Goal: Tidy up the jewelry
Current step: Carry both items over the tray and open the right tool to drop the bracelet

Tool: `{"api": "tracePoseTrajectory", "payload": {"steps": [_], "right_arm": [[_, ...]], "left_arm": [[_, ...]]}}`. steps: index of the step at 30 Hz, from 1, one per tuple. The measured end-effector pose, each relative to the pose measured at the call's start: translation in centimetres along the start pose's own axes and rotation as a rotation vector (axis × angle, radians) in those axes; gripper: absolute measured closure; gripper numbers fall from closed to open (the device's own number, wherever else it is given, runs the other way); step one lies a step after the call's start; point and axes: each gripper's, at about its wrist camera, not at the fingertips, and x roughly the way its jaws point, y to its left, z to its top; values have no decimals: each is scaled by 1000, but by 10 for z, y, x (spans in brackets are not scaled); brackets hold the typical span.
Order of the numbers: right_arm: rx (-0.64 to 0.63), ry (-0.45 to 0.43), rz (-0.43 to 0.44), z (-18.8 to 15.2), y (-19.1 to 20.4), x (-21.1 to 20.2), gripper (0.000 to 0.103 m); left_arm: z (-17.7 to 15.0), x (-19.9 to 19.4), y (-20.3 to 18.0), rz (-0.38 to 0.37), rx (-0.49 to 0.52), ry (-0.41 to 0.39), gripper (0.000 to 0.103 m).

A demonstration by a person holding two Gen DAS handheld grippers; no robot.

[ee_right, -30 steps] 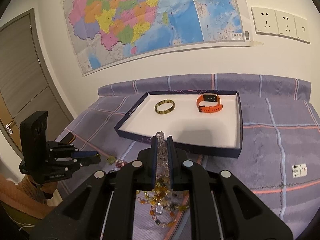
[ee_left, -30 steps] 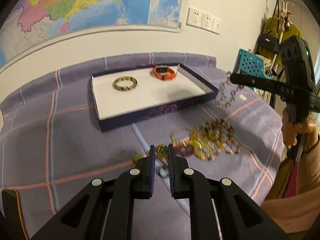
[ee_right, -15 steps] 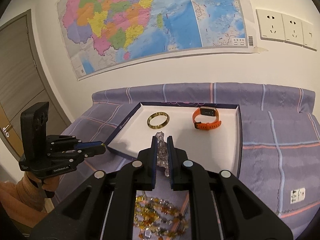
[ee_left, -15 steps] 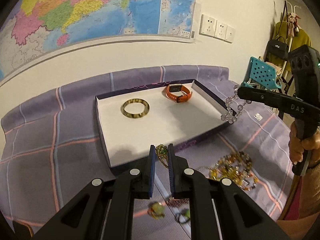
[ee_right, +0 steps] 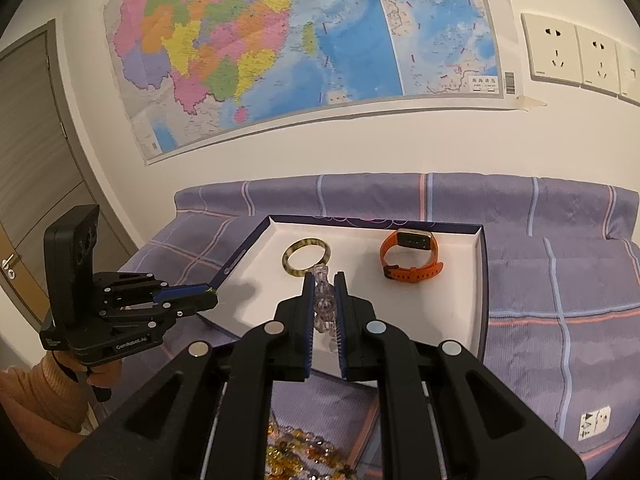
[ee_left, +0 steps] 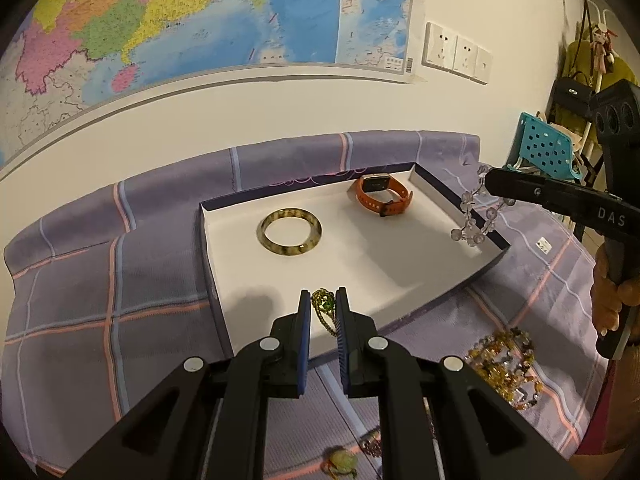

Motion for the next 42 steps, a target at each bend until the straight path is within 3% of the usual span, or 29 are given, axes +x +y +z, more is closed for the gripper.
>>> {"api": "tracePoseTrajectory", "payload": {"steps": [26,42], "right_arm": [[60,82,-43,17,-38,70,93],[50,131,-139,8,-55,91,90]], "left_arm": [[33,62,13,60,-13,72,93],[33,96,24,76,-72,152,92]]}}
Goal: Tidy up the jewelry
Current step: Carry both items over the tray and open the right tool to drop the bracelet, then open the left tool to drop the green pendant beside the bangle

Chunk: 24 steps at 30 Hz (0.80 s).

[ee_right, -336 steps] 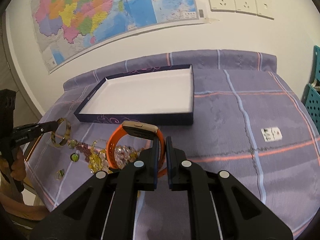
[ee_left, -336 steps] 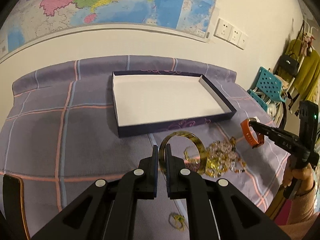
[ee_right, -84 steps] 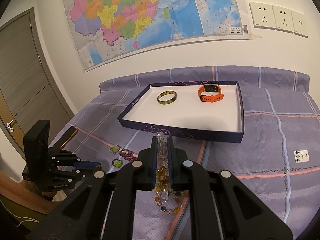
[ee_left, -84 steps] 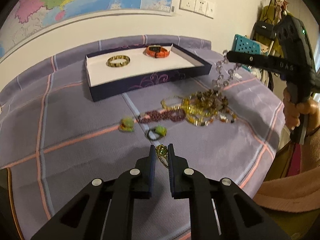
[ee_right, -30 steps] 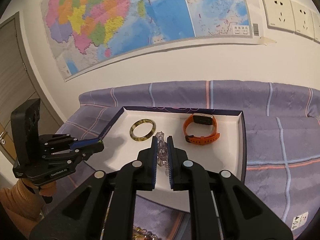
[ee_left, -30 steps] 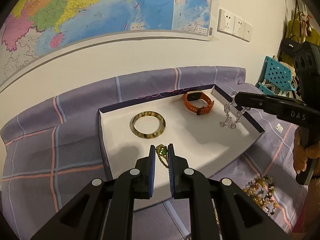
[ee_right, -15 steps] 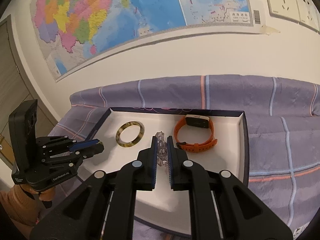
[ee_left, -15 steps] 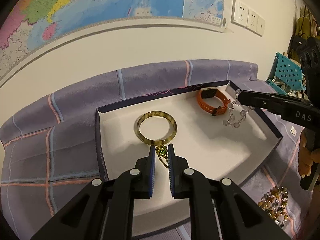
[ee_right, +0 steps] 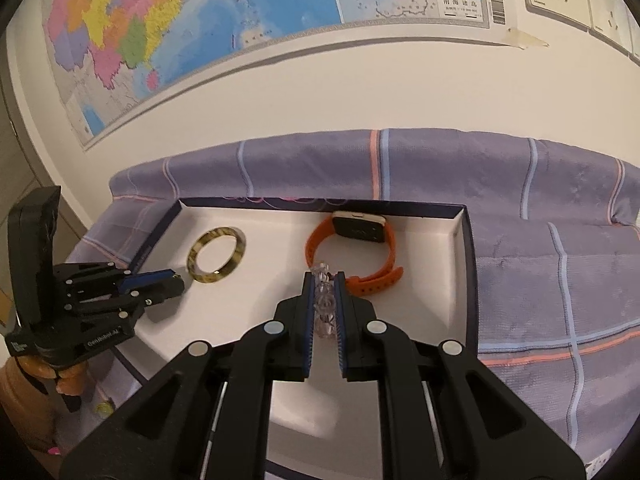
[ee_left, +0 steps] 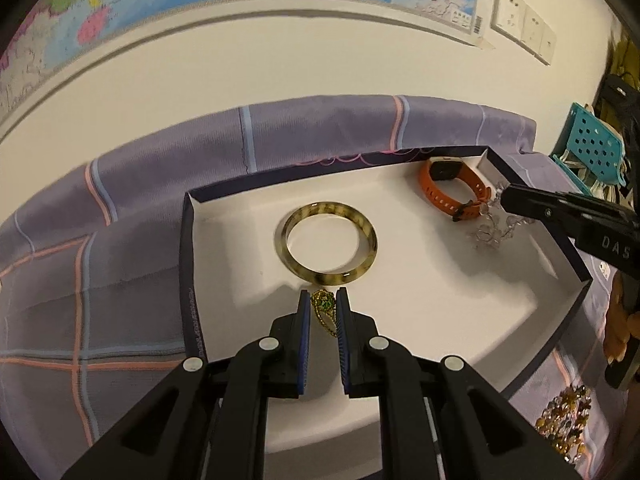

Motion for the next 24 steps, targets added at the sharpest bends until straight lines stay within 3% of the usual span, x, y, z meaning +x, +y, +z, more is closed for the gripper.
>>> {"api": "tracePoseTrajectory", "payload": {"steps": [8,12,15,18,24], "right_arm": [[21,8,-26,-6,-7,-1,85],[24,-13,-19,-10,-6,-15,69],[10,-27,-8,-16,-2,-29,67],[-15,-38,13,-22,5,-45,62],[-93,-38,69,-49,28,-80,61]], "left_arm": [[3,2,6,10,-27,-2,86],[3,-7,4,19,-25,-41,64],[1,-23,1,16,-12,-80,52],[-4,-44,-2,18,11,-123,49],[-29,-89,-5,-13,41,-195,46]]}}
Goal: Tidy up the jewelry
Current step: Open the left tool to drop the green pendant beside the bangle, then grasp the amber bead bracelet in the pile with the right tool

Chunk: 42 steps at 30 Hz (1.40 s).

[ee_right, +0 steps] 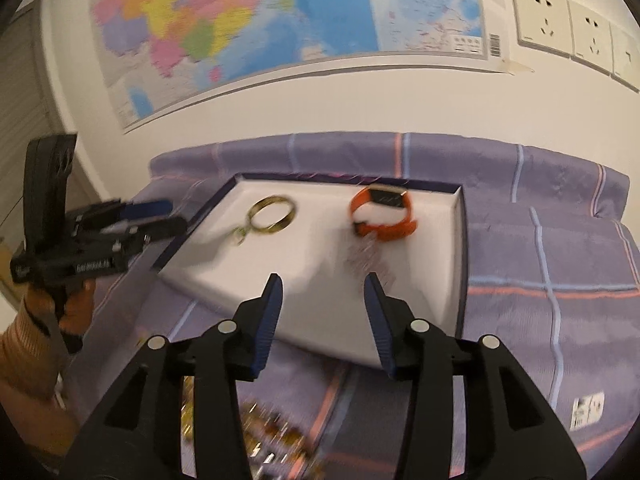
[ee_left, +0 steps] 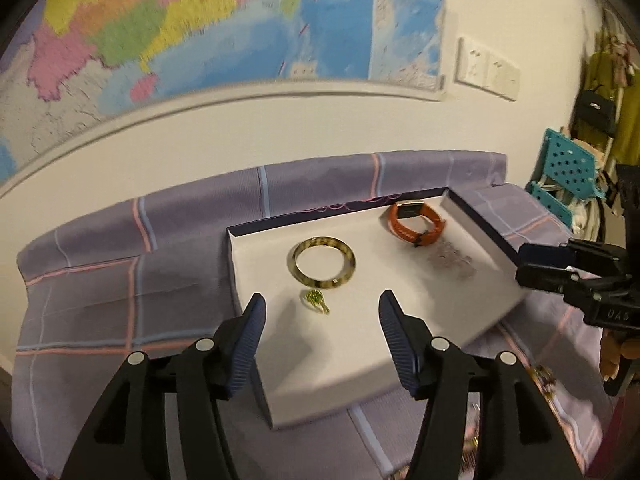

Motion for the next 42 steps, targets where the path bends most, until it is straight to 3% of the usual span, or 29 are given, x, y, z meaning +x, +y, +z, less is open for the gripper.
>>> {"api": "tracePoseTrajectory", "payload": {"steps": [7,13,20,22,24,30,37,42], "right_arm": [[-113,75,48,-50,43,-21,69],[-169,138,8,-87,70,-17,77],[-173,151,-34,-99,74,-11,78],[-177,150,-46,-100,74,-9,87],[-169,148,-47,-100,71,-7,90],[-74,134,26,-96,55,-18,92],[110,46,113,-82,18,-45,93],[175,2,133,-78,4,-60,93]], "left_arm": [[-33,-32,-12,-22,43,-19,45],[-60,-33,-16,-38,29,16,43],[-79,-37,-20,-70,4,42,43],[-83,-37,-22,-73,-1,46,43],[-86,-37,-23,-78,-4,52,43],[-89,-42,-23,-80,-3,50,42],[-90,-45,-23,-82,-10,45,42],[-95,-49,-25,-94,5,51,42]]}}
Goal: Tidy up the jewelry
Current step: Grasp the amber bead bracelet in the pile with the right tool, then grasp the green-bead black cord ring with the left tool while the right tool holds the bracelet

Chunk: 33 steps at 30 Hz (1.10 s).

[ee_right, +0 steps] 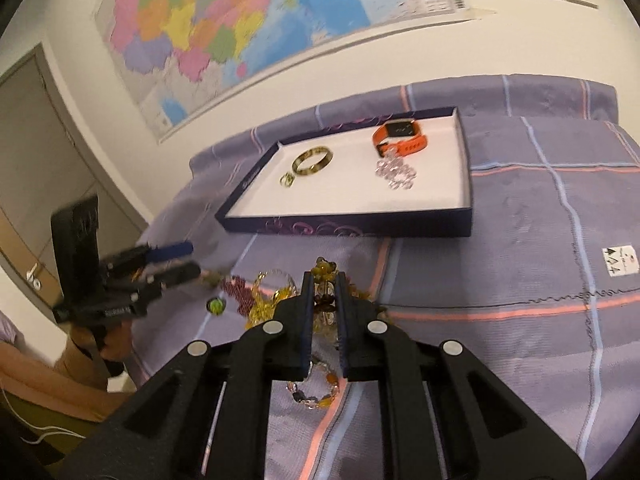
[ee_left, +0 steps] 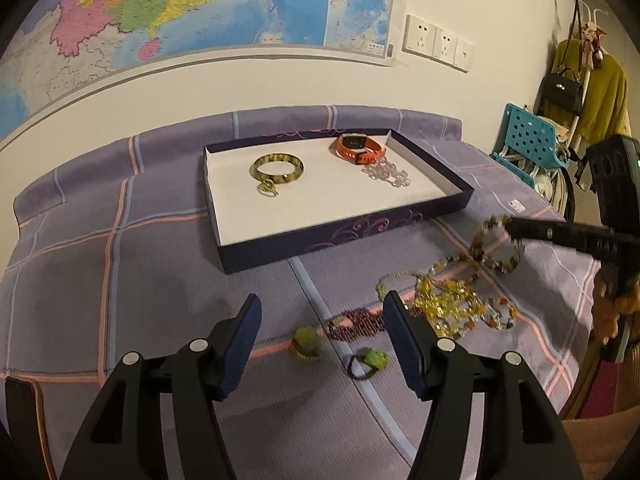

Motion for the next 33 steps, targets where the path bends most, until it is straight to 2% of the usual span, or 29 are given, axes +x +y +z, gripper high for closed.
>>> {"api": "tracePoseTrajectory", "payload": {"steps": [9,17,22,29,31,33], "right_arm": [[36,-97,4,10,-8,-28,93],[43,-50,-8,1,-7,-11,93],[55,-20,-1,-7,-7,2,92],[64,-5,30,-10,-6,9,92],[64,-4,33,-10,-6,11,92],[69,-2,37,-11,-6,12,92]], "left_arm": [[-20,-2,-7,-27,43,40,42],[-28,4,-19,-44,77,63,43],[-27,10,-25,-67,89,80,50],[-26,20,-29,-97,88,112,66],[-25,22,-31,-91,92,116,66],[-25,23,-32,-76,98,115,71]]}}
